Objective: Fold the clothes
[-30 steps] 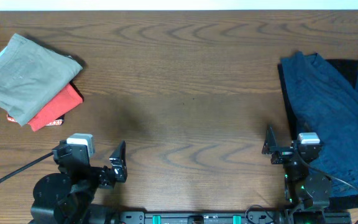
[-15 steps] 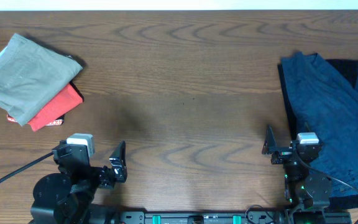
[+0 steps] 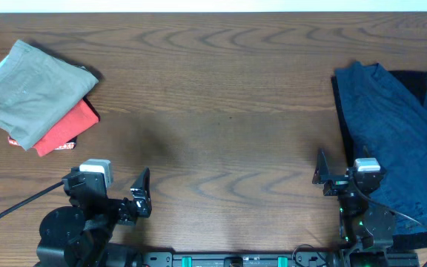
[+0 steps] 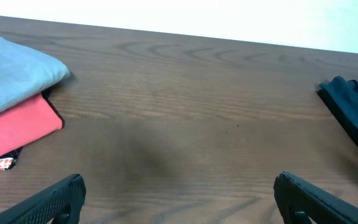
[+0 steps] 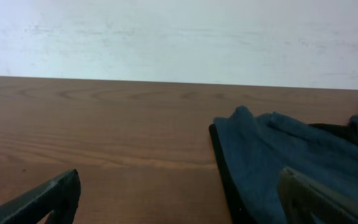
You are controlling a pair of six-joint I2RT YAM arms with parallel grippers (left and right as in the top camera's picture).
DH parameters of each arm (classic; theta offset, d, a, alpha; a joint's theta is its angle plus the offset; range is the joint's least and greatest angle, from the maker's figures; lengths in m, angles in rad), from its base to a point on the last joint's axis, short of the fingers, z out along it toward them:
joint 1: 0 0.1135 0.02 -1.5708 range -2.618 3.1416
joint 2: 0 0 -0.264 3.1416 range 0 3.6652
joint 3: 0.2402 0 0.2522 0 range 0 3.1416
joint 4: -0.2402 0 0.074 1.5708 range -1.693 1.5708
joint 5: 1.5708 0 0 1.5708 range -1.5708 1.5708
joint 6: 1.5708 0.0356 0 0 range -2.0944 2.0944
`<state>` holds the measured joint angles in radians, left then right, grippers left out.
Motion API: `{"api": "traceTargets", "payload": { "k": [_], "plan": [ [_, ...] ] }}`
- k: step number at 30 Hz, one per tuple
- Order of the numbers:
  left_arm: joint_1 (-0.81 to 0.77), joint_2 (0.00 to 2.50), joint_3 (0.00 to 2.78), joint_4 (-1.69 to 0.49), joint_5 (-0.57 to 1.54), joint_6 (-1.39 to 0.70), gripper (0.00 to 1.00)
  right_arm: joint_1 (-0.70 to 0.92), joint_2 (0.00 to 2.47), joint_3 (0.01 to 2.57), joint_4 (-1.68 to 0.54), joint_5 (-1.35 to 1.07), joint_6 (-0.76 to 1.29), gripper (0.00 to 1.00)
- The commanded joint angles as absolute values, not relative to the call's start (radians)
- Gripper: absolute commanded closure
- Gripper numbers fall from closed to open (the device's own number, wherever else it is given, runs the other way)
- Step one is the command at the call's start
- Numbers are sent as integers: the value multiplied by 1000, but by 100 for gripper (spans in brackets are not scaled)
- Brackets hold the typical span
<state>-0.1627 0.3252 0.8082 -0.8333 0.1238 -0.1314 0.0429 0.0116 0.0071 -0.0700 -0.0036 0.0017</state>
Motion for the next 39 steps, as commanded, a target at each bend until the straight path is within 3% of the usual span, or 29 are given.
{"api": "traceTargets", "payload": {
  "k": [1, 12, 18, 29, 36, 39],
  "plan": [
    [-159, 325, 807, -832, 112, -136, 2, 61, 6, 6, -74, -4, -16, 1],
    [-149, 308, 794, -848, 93, -112, 2, 61, 6, 6, -74, -4, -16, 1],
    [-110, 195, 640, -822, 59, -106, 2, 61, 6, 6, -74, -4, -16, 1],
    [-67, 6, 215, -400, 59, -106, 2, 61, 6, 6, -74, -4, -16, 1],
    [-68, 2, -1, 35, 60, -80, 2, 61, 6, 6, -74, -4, -16, 1],
    [-65, 2, 4, 21, 60, -76, 2, 61, 6, 6, -74, -4, -16, 1]
  ]
}}
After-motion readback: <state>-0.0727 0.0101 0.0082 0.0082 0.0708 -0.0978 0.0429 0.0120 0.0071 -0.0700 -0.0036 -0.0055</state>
